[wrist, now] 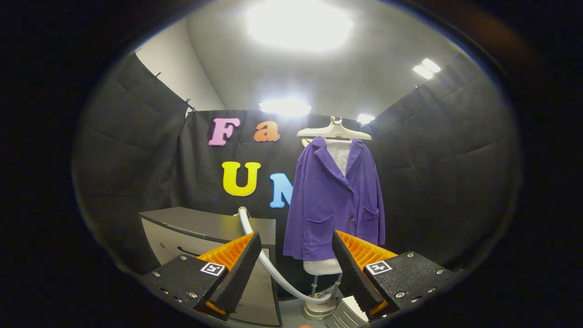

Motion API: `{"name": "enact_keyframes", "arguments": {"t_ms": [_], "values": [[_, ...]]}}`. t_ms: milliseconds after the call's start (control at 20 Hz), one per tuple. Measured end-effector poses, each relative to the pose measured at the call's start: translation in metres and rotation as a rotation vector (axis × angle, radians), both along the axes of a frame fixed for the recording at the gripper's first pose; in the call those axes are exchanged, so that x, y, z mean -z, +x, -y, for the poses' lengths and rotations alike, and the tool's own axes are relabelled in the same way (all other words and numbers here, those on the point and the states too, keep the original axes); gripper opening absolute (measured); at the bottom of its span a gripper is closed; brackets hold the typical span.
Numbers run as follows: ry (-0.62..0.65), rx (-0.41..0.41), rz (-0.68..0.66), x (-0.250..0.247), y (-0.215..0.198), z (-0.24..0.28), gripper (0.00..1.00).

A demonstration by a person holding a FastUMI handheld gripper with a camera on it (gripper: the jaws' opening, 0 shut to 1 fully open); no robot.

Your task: Iron the clothes twice with a garment steamer, once on the left side and once on the right side.

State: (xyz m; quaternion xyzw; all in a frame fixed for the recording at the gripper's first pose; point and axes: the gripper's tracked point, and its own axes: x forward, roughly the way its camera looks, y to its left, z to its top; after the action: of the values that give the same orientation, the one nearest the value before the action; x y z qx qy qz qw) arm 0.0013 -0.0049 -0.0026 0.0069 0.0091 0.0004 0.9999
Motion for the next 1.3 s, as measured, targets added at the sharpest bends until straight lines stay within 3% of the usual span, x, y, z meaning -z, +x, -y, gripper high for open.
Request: {"name": "enact_keyframes", "arguments": {"t_ms": [400,900,1300], "values": [[0.052,-0.035,0.05,-0.03,0.033,0.002,0.95],[0.088,-0.148,0.065,-0.083,0.137,-0.012,0.95],[0.13,-0.298,0.017,-0.115,0.226,-0.064,0.95]]}}
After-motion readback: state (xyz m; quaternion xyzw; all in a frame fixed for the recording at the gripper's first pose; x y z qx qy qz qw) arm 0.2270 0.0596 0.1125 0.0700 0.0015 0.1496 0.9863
